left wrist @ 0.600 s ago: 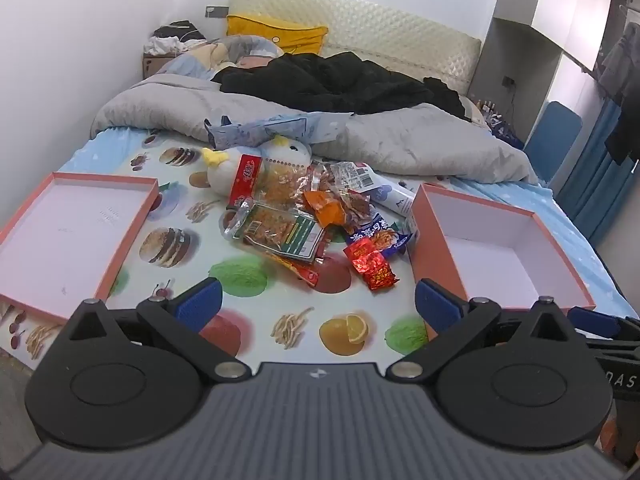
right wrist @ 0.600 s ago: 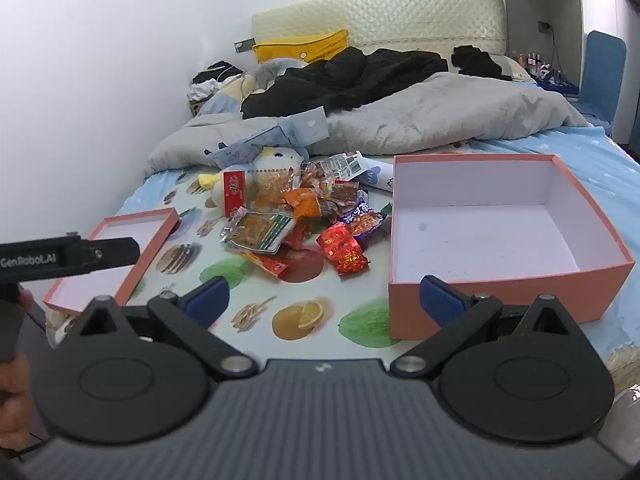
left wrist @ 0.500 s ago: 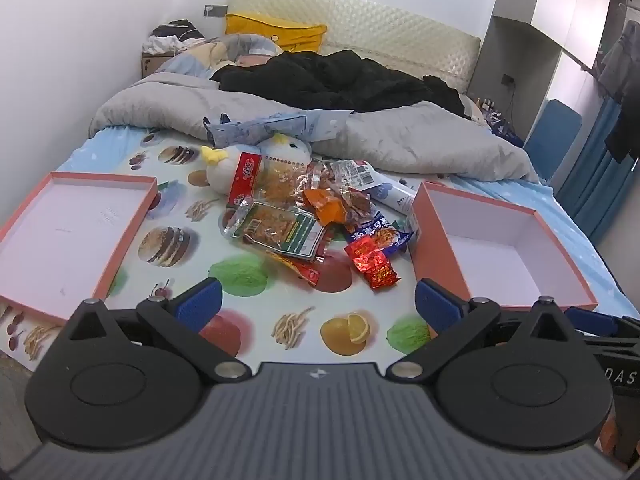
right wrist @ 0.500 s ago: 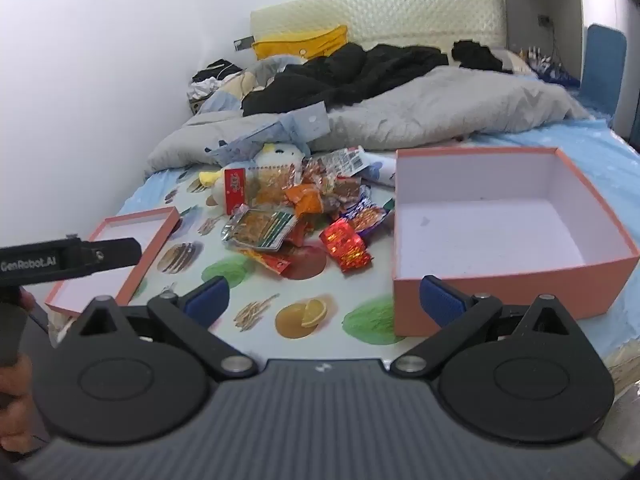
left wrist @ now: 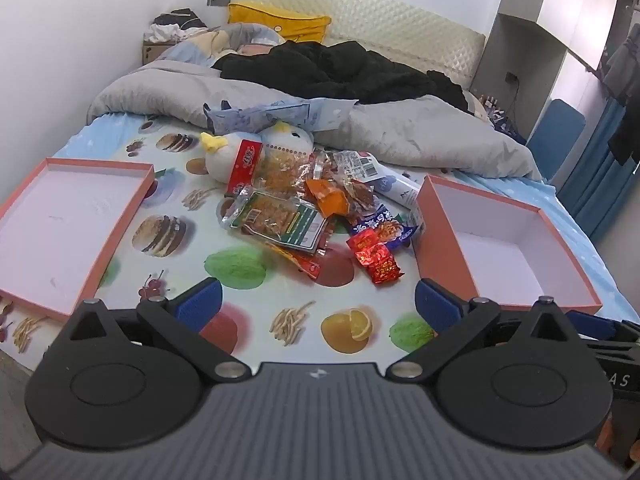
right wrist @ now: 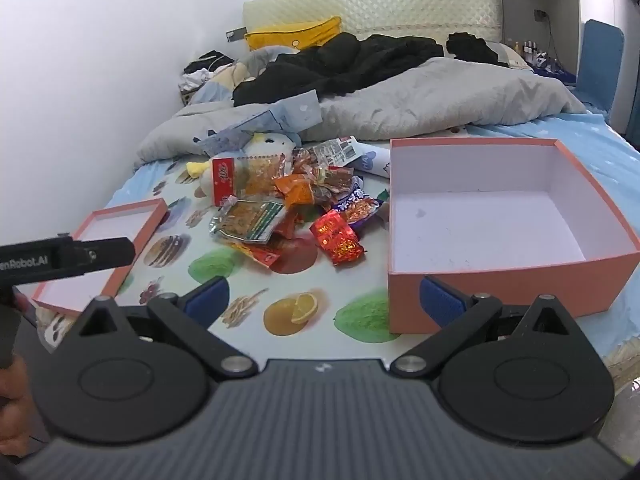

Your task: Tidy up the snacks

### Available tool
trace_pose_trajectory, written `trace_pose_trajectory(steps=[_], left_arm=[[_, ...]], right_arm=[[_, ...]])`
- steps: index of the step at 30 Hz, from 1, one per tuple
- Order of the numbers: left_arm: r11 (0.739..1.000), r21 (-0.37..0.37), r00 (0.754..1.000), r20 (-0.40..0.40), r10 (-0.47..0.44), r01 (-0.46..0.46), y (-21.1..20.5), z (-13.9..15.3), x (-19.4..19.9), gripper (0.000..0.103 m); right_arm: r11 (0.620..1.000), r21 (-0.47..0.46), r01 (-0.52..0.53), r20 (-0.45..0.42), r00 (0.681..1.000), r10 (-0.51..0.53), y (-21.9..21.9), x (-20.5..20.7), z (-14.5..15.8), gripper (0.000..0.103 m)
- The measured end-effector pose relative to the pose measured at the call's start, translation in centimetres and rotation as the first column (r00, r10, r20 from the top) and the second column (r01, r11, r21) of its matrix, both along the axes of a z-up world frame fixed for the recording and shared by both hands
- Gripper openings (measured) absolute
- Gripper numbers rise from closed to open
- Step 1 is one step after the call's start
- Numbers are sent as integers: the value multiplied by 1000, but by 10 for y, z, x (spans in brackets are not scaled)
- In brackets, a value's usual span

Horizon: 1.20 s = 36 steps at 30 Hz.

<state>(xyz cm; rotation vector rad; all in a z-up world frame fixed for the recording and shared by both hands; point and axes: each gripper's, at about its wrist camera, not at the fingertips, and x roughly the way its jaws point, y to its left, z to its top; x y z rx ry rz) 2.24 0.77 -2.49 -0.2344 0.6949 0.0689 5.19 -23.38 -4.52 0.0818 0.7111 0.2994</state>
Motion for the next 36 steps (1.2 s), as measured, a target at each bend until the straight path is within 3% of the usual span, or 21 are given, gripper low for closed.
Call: trace_pose_trajectory(steps=[36], left_arm=[[1000,0,999,-39,-1,1,0,-18,11,103]], right_arm=[[1000,29,0,-79,997,2,1,6,-13,103]])
